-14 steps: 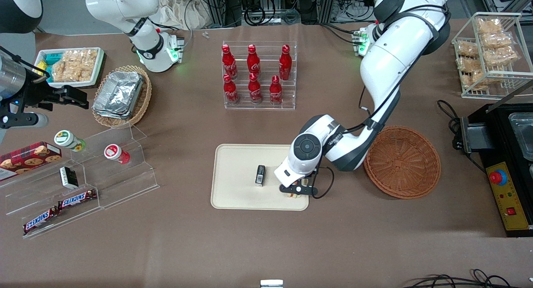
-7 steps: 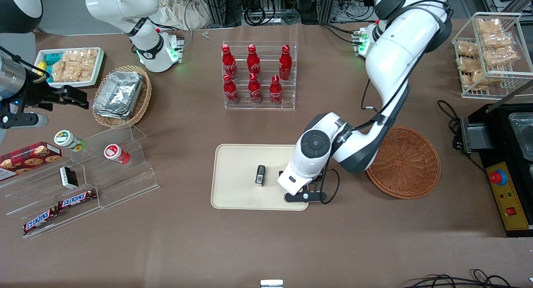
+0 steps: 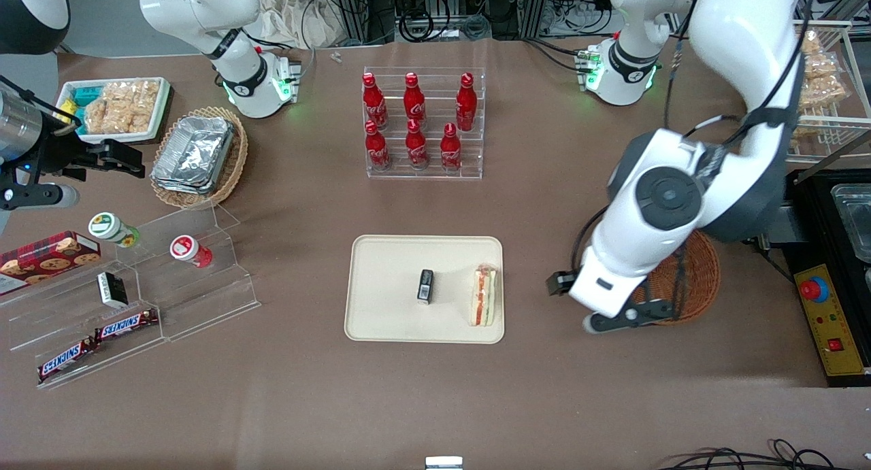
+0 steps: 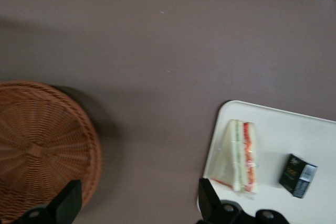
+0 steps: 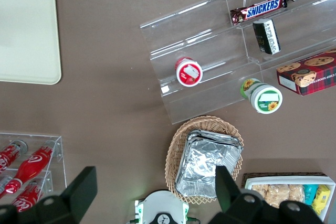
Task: Place sandwich from basket to tray
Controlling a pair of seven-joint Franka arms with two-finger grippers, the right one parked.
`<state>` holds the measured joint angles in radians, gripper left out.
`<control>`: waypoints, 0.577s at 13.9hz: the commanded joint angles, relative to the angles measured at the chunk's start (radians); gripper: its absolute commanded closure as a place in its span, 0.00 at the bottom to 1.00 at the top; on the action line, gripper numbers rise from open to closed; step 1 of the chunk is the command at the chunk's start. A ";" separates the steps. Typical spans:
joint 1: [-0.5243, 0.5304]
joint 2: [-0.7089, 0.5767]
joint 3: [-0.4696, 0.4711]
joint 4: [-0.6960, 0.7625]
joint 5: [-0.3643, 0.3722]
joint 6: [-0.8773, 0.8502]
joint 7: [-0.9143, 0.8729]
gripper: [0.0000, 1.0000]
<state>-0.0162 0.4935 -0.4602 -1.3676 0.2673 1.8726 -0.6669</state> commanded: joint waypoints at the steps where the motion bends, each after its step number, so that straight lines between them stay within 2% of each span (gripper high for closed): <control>1: 0.007 -0.185 0.111 -0.232 -0.103 0.091 0.139 0.00; 5: -0.001 -0.387 0.274 -0.457 -0.246 0.123 0.465 0.00; 8: 0.001 -0.432 0.328 -0.496 -0.252 0.051 0.584 0.00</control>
<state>-0.0103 0.1234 -0.1551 -1.7965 0.0371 1.9521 -0.1500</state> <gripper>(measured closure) 0.000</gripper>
